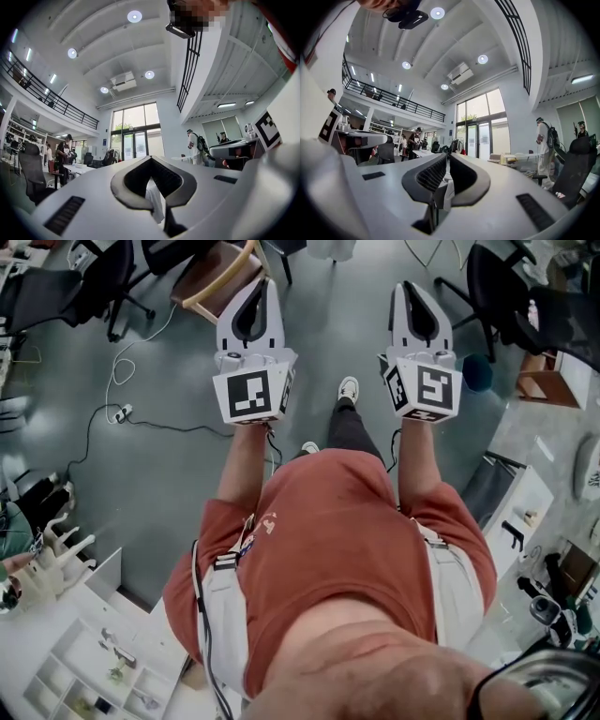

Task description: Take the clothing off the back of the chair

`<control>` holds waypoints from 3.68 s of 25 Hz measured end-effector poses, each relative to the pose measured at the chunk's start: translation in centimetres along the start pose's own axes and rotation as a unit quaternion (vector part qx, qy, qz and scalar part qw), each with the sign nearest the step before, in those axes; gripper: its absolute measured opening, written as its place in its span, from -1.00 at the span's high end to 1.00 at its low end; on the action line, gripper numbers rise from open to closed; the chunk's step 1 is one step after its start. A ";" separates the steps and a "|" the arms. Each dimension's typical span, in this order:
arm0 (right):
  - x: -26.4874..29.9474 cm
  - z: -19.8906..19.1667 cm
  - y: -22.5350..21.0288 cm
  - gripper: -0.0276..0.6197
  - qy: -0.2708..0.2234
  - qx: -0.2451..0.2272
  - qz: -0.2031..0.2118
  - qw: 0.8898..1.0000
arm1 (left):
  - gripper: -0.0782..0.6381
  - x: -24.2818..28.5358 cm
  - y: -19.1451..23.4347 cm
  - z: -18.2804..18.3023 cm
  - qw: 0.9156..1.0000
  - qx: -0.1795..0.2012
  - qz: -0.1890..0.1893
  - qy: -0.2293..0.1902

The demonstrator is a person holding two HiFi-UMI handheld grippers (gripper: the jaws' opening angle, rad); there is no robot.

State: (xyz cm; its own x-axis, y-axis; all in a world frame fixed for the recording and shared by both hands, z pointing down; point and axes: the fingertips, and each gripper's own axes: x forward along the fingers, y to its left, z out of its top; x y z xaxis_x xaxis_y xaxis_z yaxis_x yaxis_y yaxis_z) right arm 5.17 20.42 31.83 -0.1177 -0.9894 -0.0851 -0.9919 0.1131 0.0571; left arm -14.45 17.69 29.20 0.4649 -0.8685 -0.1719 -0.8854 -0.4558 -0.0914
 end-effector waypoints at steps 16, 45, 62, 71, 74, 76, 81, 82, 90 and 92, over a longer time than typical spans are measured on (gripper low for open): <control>14.5 -2.5 -18.9 0.80 -0.007 0.064 -0.011 0.998 | 0.74 23.1 -7.9 -1.6 1.000 0.021 -0.010 0.000; 40.0 -5.2 -11.6 0.80 0.018 0.027 0.063 0.997 | 0.74 37.0 11.9 -9.7 0.998 -0.007 0.066 0.016; 49.0 -6.2 -11.6 0.80 0.042 0.022 0.010 0.999 | 0.74 45.1 17.9 -12.9 0.999 0.005 0.009 0.050; 50.9 -7.0 -14.3 0.80 0.044 0.029 0.030 0.998 | 0.74 48.3 15.0 -13.9 0.998 0.010 0.008 0.062; 51.4 -7.7 -15.0 0.80 0.049 0.031 0.037 0.998 | 0.74 48.9 14.5 -14.1 0.998 0.016 0.011 0.064; 51.6 -8.2 -15.2 0.80 0.055 0.026 0.045 0.997 | 0.74 49.3 14.0 -14.3 0.998 0.017 0.013 0.063; 51.7 -11.0 -15.3 0.80 0.080 0.014 0.062 0.995 | 0.74 49.8 12.9 -16.0 0.998 0.020 0.014 0.066; 51.7 -11.8 -15.3 0.80 0.088 0.010 0.064 0.994 | 0.74 49.8 12.7 -16.5 0.997 0.020 0.014 0.068; 51.3 -21.5 -14.0 0.43 0.190 -0.035 0.134 0.972 | 0.74 49.8 10.9 -19.8 0.996 0.008 0.004 0.093; 51.0 -23.8 -13.4 0.30 0.222 -0.036 0.155 0.962 | 0.74 49.7 10.7 -20.7 0.995 0.007 0.003 0.102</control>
State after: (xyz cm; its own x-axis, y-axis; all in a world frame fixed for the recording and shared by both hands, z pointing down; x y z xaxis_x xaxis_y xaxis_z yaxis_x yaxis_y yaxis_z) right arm 13.56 -33.76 50.37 -0.3599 -0.8521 0.3800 -0.9045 0.4186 0.0819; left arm -0.84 -34.37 39.97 0.4478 -0.8936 0.0302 -0.8876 -0.4483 -0.1056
